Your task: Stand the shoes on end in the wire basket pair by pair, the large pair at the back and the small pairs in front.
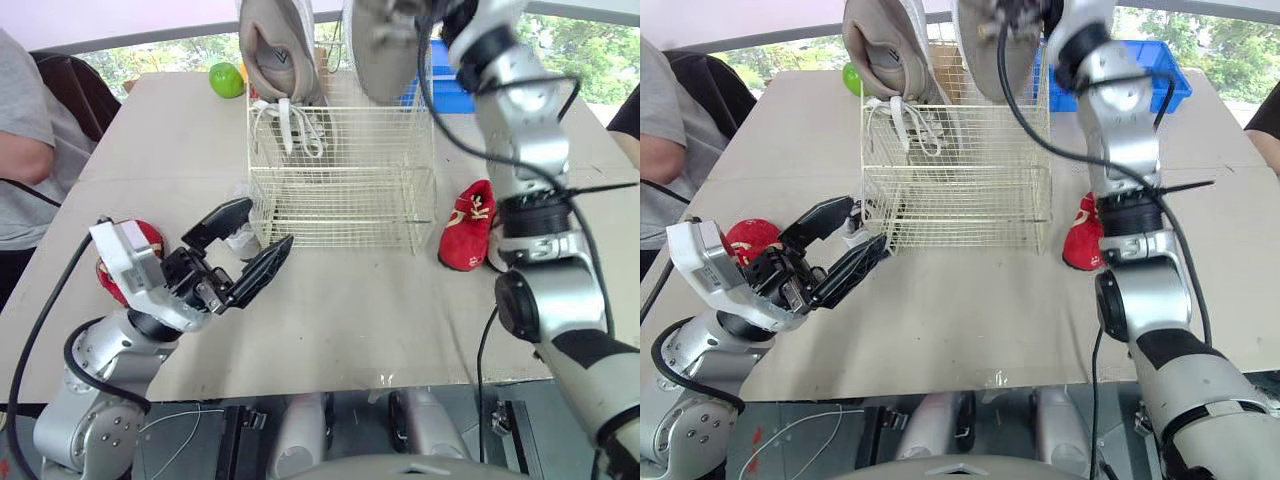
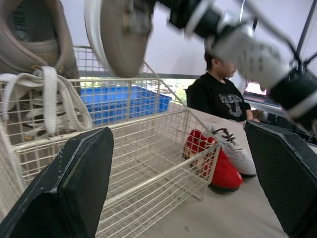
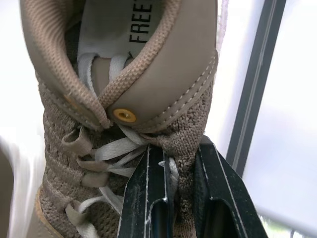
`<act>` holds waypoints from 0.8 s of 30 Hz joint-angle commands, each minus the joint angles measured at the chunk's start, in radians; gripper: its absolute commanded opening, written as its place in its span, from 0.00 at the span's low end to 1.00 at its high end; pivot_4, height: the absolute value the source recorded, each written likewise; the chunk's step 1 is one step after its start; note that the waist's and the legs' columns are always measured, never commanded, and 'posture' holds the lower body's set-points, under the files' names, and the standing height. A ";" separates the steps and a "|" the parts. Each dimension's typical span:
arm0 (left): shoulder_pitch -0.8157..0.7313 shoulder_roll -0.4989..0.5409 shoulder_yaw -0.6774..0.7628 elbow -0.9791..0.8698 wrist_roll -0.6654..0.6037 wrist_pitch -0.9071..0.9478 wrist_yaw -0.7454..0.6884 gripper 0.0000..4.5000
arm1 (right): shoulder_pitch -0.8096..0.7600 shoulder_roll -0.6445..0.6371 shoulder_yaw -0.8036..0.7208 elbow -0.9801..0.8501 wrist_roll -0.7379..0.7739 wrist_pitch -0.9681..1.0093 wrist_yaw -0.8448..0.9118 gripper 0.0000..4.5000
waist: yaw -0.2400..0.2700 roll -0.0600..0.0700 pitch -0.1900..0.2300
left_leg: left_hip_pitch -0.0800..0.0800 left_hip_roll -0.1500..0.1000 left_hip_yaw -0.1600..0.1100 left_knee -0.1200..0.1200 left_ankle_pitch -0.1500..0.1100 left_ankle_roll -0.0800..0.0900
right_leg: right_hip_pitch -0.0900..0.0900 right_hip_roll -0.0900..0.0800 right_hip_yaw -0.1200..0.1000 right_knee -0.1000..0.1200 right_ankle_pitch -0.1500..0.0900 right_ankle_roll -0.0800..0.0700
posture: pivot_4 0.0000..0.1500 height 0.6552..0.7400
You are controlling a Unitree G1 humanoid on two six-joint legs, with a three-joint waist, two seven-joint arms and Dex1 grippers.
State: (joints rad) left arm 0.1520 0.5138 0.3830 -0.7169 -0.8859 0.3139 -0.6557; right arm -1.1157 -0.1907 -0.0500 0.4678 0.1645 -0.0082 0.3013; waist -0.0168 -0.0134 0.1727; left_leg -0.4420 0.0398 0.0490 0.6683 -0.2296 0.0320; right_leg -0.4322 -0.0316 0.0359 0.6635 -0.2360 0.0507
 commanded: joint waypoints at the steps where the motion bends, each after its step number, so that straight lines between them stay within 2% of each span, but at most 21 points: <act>1: 0.005 0.001 0.013 -0.013 0.003 -0.034 -0.007 1.00 | 0.072 0.018 0.003 -0.058 -0.005 -0.027 -0.003 0.01 | 0.000 0.000 0.000 | 0.000 0.000 0.000 0.000 0.000 0.000 | 0.000 0.000 0.000 0.000 0.000 0.000 | 1.00 1.00; 16: 0.012 0.013 0.002 0.010 0.001 -0.033 -0.016 1.00 | 0.263 0.077 -0.004 -0.245 0.073 0.182 -0.002 0.01 | 0.000 0.000 0.000 | 0.002 0.000 -0.001 0.000 0.000 0.000 | 0.001 0.000 -0.001 0.001 0.000 0.000 | 1.00 1.00; 17: 0.010 0.012 0.000 0.012 0.001 -0.033 -0.015 1.00 | 0.269 0.080 -0.009 -0.256 0.085 0.197 -0.002 0.18 | 0.000 0.000 0.000 | 0.003 0.000 -0.001 0.000 0.000 0.000 | 0.002 0.000 -0.001 0.001 0.000 0.000 | 1.00 1.00; 19: 0.008 0.012 -0.001 0.017 0.003 -0.034 -0.017 1.00 | 0.279 0.085 -0.016 -0.275 0.100 0.218 -0.001 0.37 | -0.001 0.000 0.000 | 0.007 0.000 -0.001 -0.001 0.000 0.000 | 0.006 0.000 0.000 0.000 0.000 0.000 | 1.00 1.00; 23: -0.001 0.013 -0.004 0.029 0.002 -0.029 -0.016 1.00 | 0.298 0.089 -0.028 -0.321 0.127 0.258 -0.006 0.84 | -0.001 0.000 0.000 | 0.012 0.001 -0.001 -0.001 0.000 0.000 | 0.010 0.000 0.000 0.000 0.000 -0.001 | 1.00 1.00; 24: -0.006 0.014 -0.006 0.031 0.001 -0.027 -0.015 1.00 | 0.305 0.089 -0.029 -0.340 0.133 0.268 -0.007 0.84 | -0.001 0.000 0.000 | 0.012 0.000 -0.001 -0.001 0.000 0.000 | 0.010 0.000 0.000 0.000 0.000 -0.001 | 1.00 1.00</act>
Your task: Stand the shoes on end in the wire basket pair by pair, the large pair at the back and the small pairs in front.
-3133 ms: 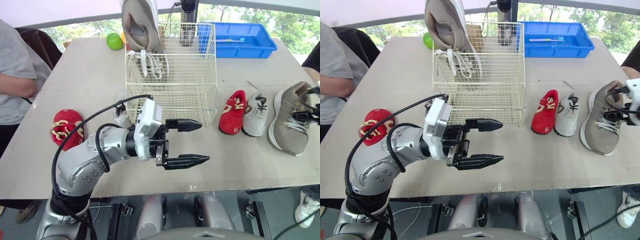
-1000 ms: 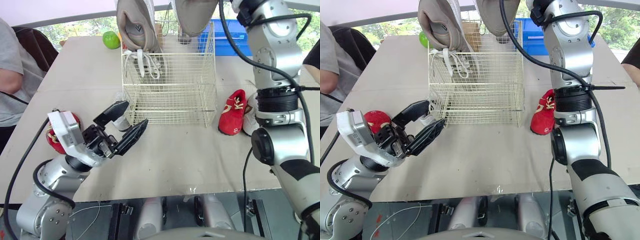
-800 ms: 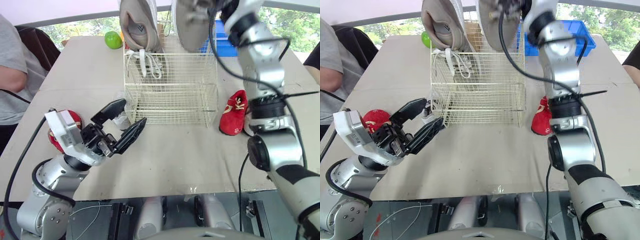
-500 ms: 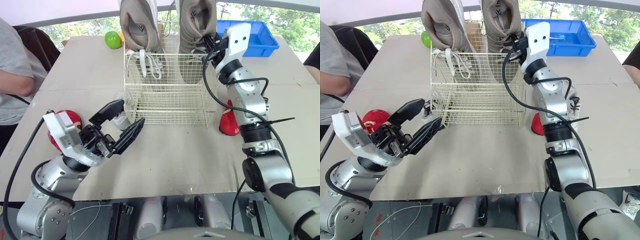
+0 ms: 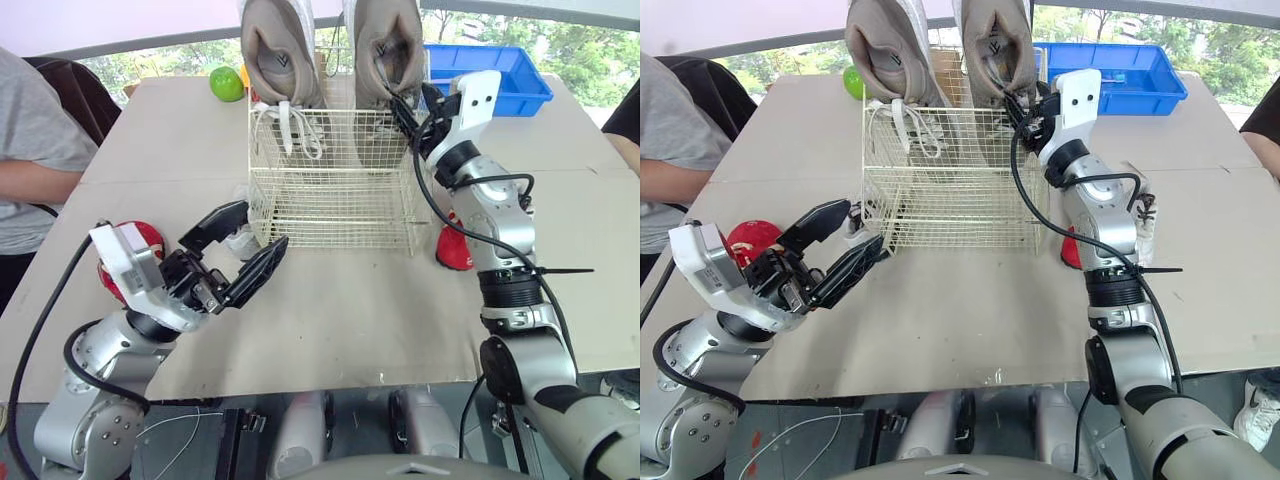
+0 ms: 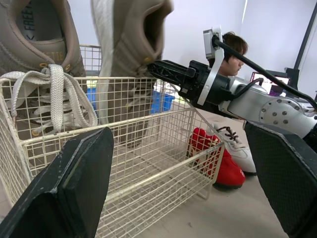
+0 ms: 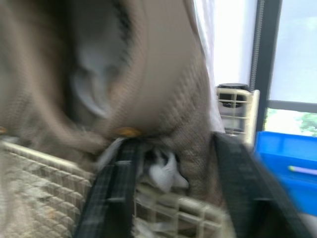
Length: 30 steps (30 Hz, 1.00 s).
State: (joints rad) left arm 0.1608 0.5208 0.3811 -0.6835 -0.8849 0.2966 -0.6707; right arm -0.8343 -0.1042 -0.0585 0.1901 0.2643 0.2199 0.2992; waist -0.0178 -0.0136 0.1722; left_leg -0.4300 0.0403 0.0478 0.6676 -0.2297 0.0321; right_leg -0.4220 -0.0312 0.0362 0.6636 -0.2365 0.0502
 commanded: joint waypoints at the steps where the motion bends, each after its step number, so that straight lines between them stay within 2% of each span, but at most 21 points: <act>1: -0.018 0.006 -0.006 -0.001 0.000 -0.009 0.001 1.00 | 0.033 0.002 -0.019 -0.085 0.037 0.051 -0.008 0.94 | 0.000 0.000 0.000 | 0.000 0.000 0.000 0.000 0.000 0.000 | 0.000 0.000 0.000 0.000 0.000 0.000 | 1.00 1.00; 6: -0.021 0.006 -0.009 0.004 -0.001 -0.006 0.003 1.00 | 0.102 -0.014 0.009 -0.226 0.051 0.115 0.007 0.94 | 0.000 0.000 0.000 | 0.000 0.000 0.000 0.000 0.000 0.000 | 0.000 0.000 0.001 0.000 0.000 0.000 | 1.00 1.00; 11: 0.000 -0.008 0.004 -0.006 -0.027 0.003 0.037 1.00 | 0.160 -0.090 0.044 -0.373 0.035 0.127 0.067 0.94 | -0.001 0.000 0.000 | -0.001 0.000 -0.001 0.000 0.000 0.000 | -0.001 0.000 0.001 -0.001 0.000 0.000 | 1.00 1.00; 14: 0.003 -0.013 0.012 -0.005 -0.028 0.009 0.076 1.00 | 0.194 -0.128 0.023 -0.431 0.110 0.096 0.167 0.94 | 0.001 0.000 0.000 | 0.000 0.000 -0.001 0.000 0.000 0.000 | -0.001 0.000 0.001 -0.001 0.000 0.000 | 1.00 1.00; 18: 0.020 -0.026 0.036 -0.008 -0.017 0.025 0.153 1.00 | 0.270 -0.277 0.000 -0.494 0.162 0.146 0.318 0.94 | 0.006 0.000 0.000 | -0.001 0.000 -0.001 0.000 0.000 0.000 | 0.000 0.000 0.001 -0.001 0.000 0.000 | 1.00 1.00; 24: 0.122 -0.044 0.108 -0.009 -0.006 0.042 0.257 1.00 | 0.392 -0.494 -0.029 -0.606 0.334 0.233 0.561 0.94 | -0.002 -0.001 0.001 | 0.000 0.001 0.000 0.000 -0.001 0.002 | 0.000 -0.001 0.003 -0.002 0.000 0.000 | 1.00 1.00; 30: 0.255 -0.011 0.126 -0.039 0.062 0.145 0.364 1.00 | 0.517 -0.589 0.003 -0.727 0.389 0.223 0.696 0.94 | 0.002 -0.002 0.000 | 0.001 0.001 -0.001 -0.001 -0.001 0.002 | 0.000 0.001 0.002 -0.002 -0.001 -0.001 | 1.00 1.00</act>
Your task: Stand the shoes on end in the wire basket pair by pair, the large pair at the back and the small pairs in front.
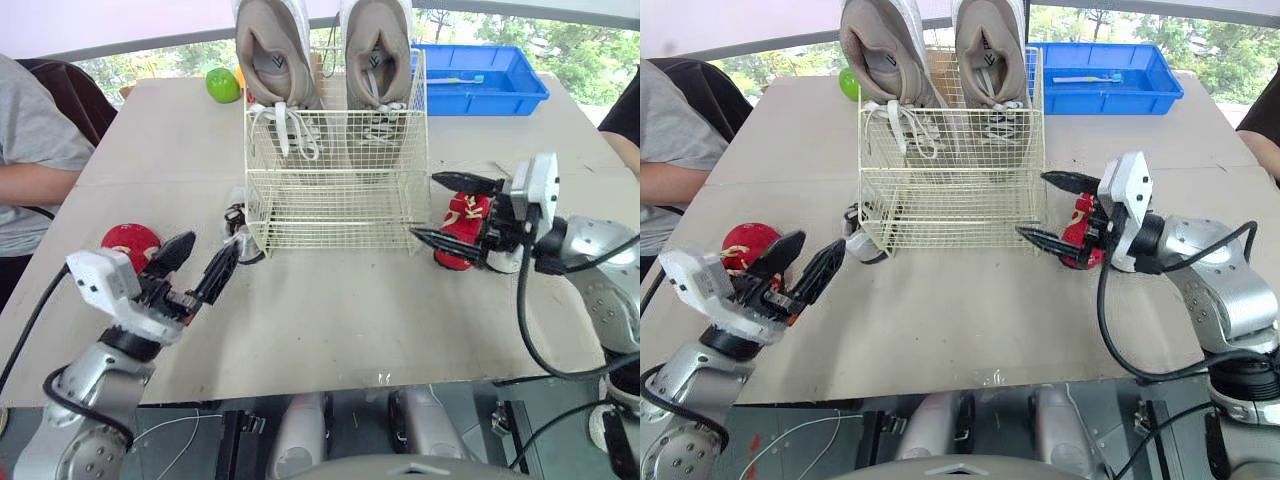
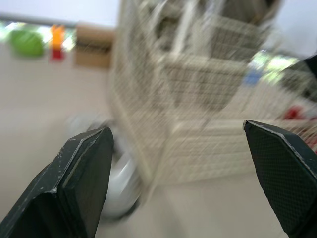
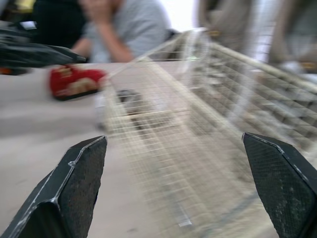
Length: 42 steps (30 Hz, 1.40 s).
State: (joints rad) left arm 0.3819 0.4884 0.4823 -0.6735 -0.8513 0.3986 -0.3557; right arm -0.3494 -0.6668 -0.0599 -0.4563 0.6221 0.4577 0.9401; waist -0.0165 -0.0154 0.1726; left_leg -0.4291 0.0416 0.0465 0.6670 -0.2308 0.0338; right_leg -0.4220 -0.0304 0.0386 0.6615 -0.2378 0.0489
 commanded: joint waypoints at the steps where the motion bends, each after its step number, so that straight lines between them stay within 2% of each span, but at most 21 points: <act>1: 0.034 0.029 0.014 -0.057 0.035 0.065 0.069 1.00 | 0.041 -0.032 0.015 -0.090 0.028 -0.015 0.061 0.94 | 0.003 0.000 0.000 | 0.000 0.000 0.000 0.000 0.000 0.000 | 0.000 -0.001 0.000 0.000 0.000 0.000 | 1.00 1.00; 7: -0.088 0.043 -0.085 -0.049 0.157 0.183 0.241 1.00 | 0.057 -0.008 0.021 -0.118 0.046 0.001 0.014 0.94 | 0.006 -0.005 -0.001 | 0.000 -0.001 0.000 0.003 0.000 0.000 | 0.001 -0.002 0.000 0.000 -0.001 -0.002 | 1.00 1.00; 13: -0.267 -0.023 -0.222 0.047 0.287 0.243 0.357 1.00 | 0.069 -0.025 0.006 -0.141 0.050 0.009 -0.006 0.94 | 0.007 -0.007 -0.001 | 0.000 -0.002 0.000 0.002 0.000 0.000 | 0.002 -0.002 0.000 0.000 0.001 0.001 | 1.00 1.00; 15: -0.316 -0.043 -0.249 0.099 0.343 0.232 0.377 0.89 | 0.073 -0.029 0.002 -0.150 0.046 0.010 -0.016 1.00 | 0.003 -0.007 0.000 | 0.000 -0.002 0.000 0.002 0.000 0.000 | 0.002 -0.002 0.000 0.000 0.001 0.002 | 1.00 1.00; 16: -0.343 -0.048 -0.267 0.129 0.377 0.224 0.385 0.85 | 0.079 -0.033 -0.005 -0.157 0.047 0.012 -0.023 1.00 | 0.005 -0.007 0.000 | 0.000 -0.002 0.000 0.002 0.000 0.000 | 0.002 -0.001 0.000 0.000 0.001 0.002 | 1.00 1.00; 22: -0.410 -0.081 -0.316 0.223 0.460 0.182 0.345 0.23 | 0.102 -0.047 -0.028 -0.168 0.046 0.015 -0.053 1.00 | 0.007 -0.008 -0.001 | 0.000 -0.002 -0.001 0.002 0.000 0.000 | 0.002 -0.002 -0.001 0.000 0.001 0.002 | 1.00 1.00; 24: -0.412 -0.094 -0.310 0.227 0.474 0.159 0.338 0.07 | 0.104 -0.046 -0.027 -0.169 0.043 0.013 -0.060 1.00 | 0.007 -0.008 -0.001 | 0.000 -0.002 -0.001 0.002 0.000 0.000 | 0.002 -0.002 -0.001 0.000 0.001 0.002 | 1.00 1.00; 26: -0.391 -0.111 -0.282 0.207 0.484 0.098 0.325 0.02 | 0.103 -0.043 -0.019 -0.167 0.033 0.008 -0.067 1.00 | 0.006 -0.008 -0.001 | 0.000 -0.002 -0.001 0.002 0.000 0.000 | 0.002 -0.002 -0.001 0.000 0.001 0.002 | 1.00 1.00; 29: -0.373 -0.204 -0.126 0.179 0.453 -0.062 0.377 0.01 | 0.085 -0.041 -0.014 -0.160 0.038 0.007 -0.064 1.00 | 0.003 -0.009 -0.001 | 0.000 -0.001 -0.001 0.002 0.000 0.000 | 0.002 -0.003 0.000 0.000 0.001 0.002 | 1.00 1.00; 31: -0.415 -0.241 0.000 0.152 0.344 -0.098 0.401 0.01 | 0.065 -0.039 -0.017 -0.155 0.051 0.009 -0.058 1.00 | 0.003 -0.011 0.000 | -0.001 -0.001 -0.001 0.002 0.000 0.000 | 0.001 -0.003 -0.001 0.000 0.001 0.002 | 1.00 1.00; 33: -0.497 -0.219 0.090 0.113 0.231 -0.164 0.361 0.01 | 0.031 -0.029 -0.028 -0.154 0.095 0.020 -0.056 1.00 | 0.006 -0.013 0.001 | -0.001 0.000 -0.002 0.002 0.000 0.000 | 0.001 -0.003 -0.002 0.001 0.001 0.002 | 1.00 1.00; 35: -0.558 -0.175 0.116 0.091 0.162 -0.190 0.300 0.01 | -0.007 -0.019 -0.044 -0.155 0.136 0.027 -0.066 1.00 | 0.009 -0.013 0.000 | -0.002 0.000 -0.003 0.003 0.000 0.000 | 0.001 -0.002 -0.005 0.001 0.002 0.002 | 1.00 1.00; 37: -0.634 -0.043 0.059 0.042 0.047 -0.161 0.082 0.01 | -0.106 -0.015 -0.085 -0.153 0.249 0.071 -0.106 1.00 | 0.015 -0.014 0.001 | -0.002 -0.001 -0.003 0.003 0.000 0.000 | 0.004 -0.003 -0.006 0.000 0.001 0.001 | 1.00 1.00; 39: -0.676 0.083 0.010 0.049 -0.009 -0.139 -0.104 0.01 | -0.219 -0.050 -0.125 -0.137 0.374 0.152 -0.150 1.00 | 0.024 -0.013 0.001 | -0.004 -0.002 -0.002 0.005 0.000 0.000 | 0.004 -0.003 -0.008 0.000 0.002 0.001 | 1.00 1.00; 42: -0.686 0.213 -0.066 0.109 0.024 -0.160 -0.333 0.01 | -0.324 -0.149 -0.169 -0.094 0.538 0.294 -0.188 1.00 | 0.025 -0.012 0.001 | -0.001 -0.003 -0.001 0.004 -0.001 0.002 | 0.007 -0.006 -0.007 -0.005 0.000 0.000 | 1.00 1.00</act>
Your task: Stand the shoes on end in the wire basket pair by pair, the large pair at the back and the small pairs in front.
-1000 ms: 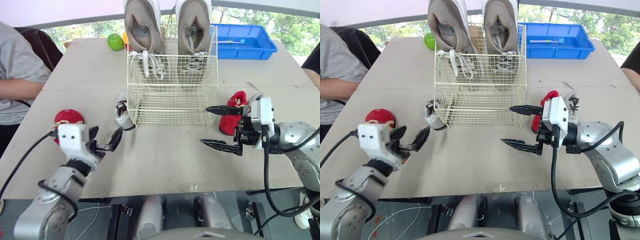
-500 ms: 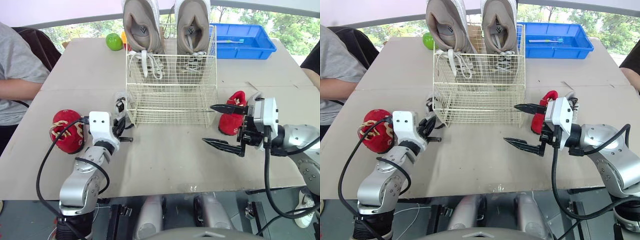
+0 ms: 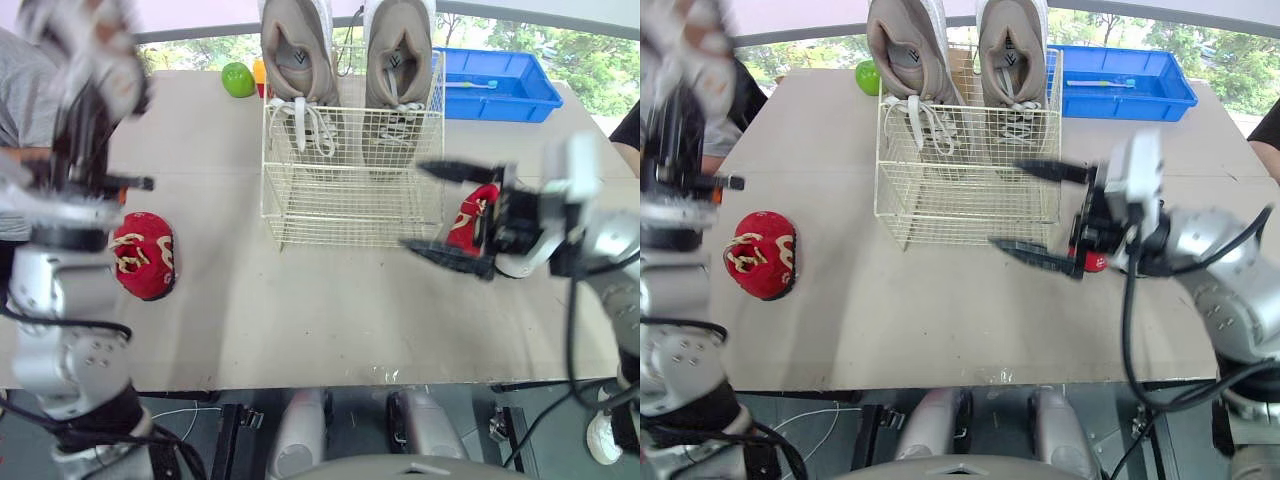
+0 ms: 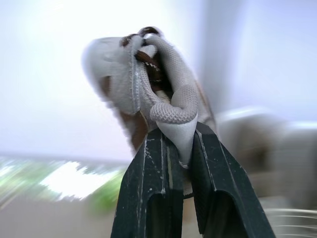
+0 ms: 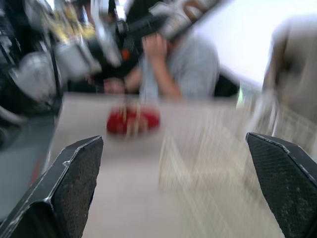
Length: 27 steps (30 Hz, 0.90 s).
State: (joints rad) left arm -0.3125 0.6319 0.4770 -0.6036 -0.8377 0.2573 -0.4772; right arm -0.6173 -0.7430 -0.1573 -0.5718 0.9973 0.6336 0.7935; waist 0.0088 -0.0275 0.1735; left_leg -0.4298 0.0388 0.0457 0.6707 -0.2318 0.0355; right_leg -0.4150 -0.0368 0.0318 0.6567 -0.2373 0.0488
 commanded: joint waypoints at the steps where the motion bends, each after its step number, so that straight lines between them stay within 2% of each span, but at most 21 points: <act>1: -0.015 0.090 -0.083 0.075 0.013 -0.027 -0.266 0.01 | -0.087 -0.110 -0.080 0.042 0.217 0.163 -0.045 1.00 | -0.001 0.000 0.000 | 0.001 0.000 0.000 -0.001 -0.001 0.001 | 0.001 0.000 0.001 -0.001 0.000 0.000 | 1.00 1.00; 2: -0.043 0.109 -0.108 0.113 0.021 -0.041 -0.328 0.01 | -0.119 -0.151 -0.087 0.059 0.266 0.206 -0.046 1.00 | -0.001 0.001 0.000 | 0.002 0.000 0.001 -0.002 -0.001 0.001 | 0.001 0.000 0.001 -0.001 0.000 0.000 | 1.00 1.00; 5: -0.167 0.168 -0.246 0.273 0.159 -0.192 -0.602 0.01 | -0.248 -0.249 -0.083 0.123 0.412 0.320 -0.088 1.00 | 0.001 0.003 0.002 | -0.002 0.000 0.002 -0.001 0.000 0.001 | -0.003 0.003 -0.002 0.002 0.000 0.000 | 1.00 1.00; 7: -0.261 0.163 -0.320 0.395 0.243 -0.340 -0.753 0.01 | -0.331 -0.275 -0.043 0.161 0.420 0.368 -0.093 1.00 | 0.002 0.003 0.002 | -0.001 0.000 0.002 -0.001 0.000 0.000 | -0.004 0.005 -0.002 0.003 0.000 -0.001 | 1.00 1.00; 11: -0.424 0.095 -0.409 0.631 0.328 -0.647 -0.993 0.01 | -0.479 -0.241 0.118 0.274 0.282 0.455 -0.078 1.00 | -0.007 0.004 0.002 | -0.001 0.001 0.005 -0.001 0.000 0.001 | -0.004 0.005 0.000 0.002 -0.001 -0.002 | 1.00 1.00; 15: -0.562 0.027 -0.445 0.802 0.338 -0.876 -1.118 0.01 | -0.568 -0.211 0.276 0.413 0.143 0.558 -0.009 1.00 | -0.020 0.004 0.002 | -0.004 0.001 0.005 0.000 0.000 0.001 | -0.006 0.004 0.002 0.001 0.001 0.001 | 1.00 1.00; 19: -0.638 0.017 -0.507 0.903 0.314 -1.054 -1.137 0.01 | -0.640 -0.176 0.363 0.580 0.070 0.655 0.102 1.00 | -0.020 0.004 0.002 | -0.012 0.000 0.004 0.000 0.000 0.001 | -0.015 0.004 0.004 0.005 0.001 0.002 | 1.00 1.00; 20: -0.650 0.019 -0.522 0.920 0.302 -1.090 -1.137 0.01 | -0.653 -0.175 0.388 0.609 0.050 0.680 0.143 0.88 | -0.020 0.004 0.002 | -0.014 0.000 0.004 0.001 0.000 0.001 | -0.018 0.004 0.003 0.006 0.001 0.002 | 1.00 1.00; 21: -0.660 0.021 -0.535 0.930 0.290 -1.116 -1.137 0.01 | -0.660 -0.175 0.407 0.625 0.034 0.700 0.175 0.82 | -0.020 0.004 0.002 | -0.018 0.000 0.004 0.001 0.000 0.001 | -0.022 0.004 0.003 0.006 0.002 0.003 | 1.00 1.00; 23: -0.678 0.027 -0.547 0.954 0.280 -1.159 -1.137 0.01 | -0.670 -0.169 0.416 0.643 0.019 0.733 0.218 0.60 | -0.020 0.004 0.002 | -0.021 0.001 0.003 0.001 0.000 0.001 | -0.024 0.004 0.002 0.006 0.001 0.003 | 1.00 1.00; 24: -0.680 0.034 -0.555 0.959 0.272 -1.180 -1.137 0.01 | -0.676 -0.158 0.408 0.654 0.016 0.747 0.228 0.54 | -0.020 0.004 0.002 | -0.022 0.001 0.003 0.001 0.000 0.001 | -0.025 0.004 0.001 0.006 0.001 0.003 | 1.00 1.00; 25: -0.680 0.041 -0.560 0.962 0.265 -1.194 -1.137 0.01 | -0.682 -0.148 0.400 0.662 0.011 0.757 0.237 0.41 | -0.021 0.004 0.002 | -0.024 0.001 0.003 0.001 0.000 0.001 | -0.027 0.004 0.001 0.006 0.001 0.003 | 1.00 1.00; 26: -0.673 0.050 -0.561 0.954 0.247 -1.169 -1.137 0.01 | -0.685 -0.141 0.394 0.665 0.004 0.763 0.245 0.31 | -0.022 0.004 0.002 | -0.026 0.001 0.002 0.001 0.000 0.001 | -0.029 0.004 0.001 0.007 0.001 0.003 | 1.00 1.00; 27: -0.661 0.063 -0.559 0.938 0.228 -1.108 -1.137 0.01 | -0.685 -0.137 0.390 0.663 -0.004 0.764 0.254 0.24 | -0.023 0.004 0.002 | -0.026 0.001 0.002 0.001 0.000 0.001 | -0.030 0.004 0.002 0.007 0.001 0.003 | 1.00 1.00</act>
State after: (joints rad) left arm -0.9549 0.6753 -0.1058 0.3767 -0.5444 -0.8736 -1.6097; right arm -1.2730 -0.8715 0.2658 0.0929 1.0091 1.3941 1.0364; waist -0.0144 -0.0233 0.1755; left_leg -0.4557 0.0402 0.0477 0.6720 -0.2321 0.0365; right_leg -0.4447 -0.0323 0.0337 0.6641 -0.2359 0.0517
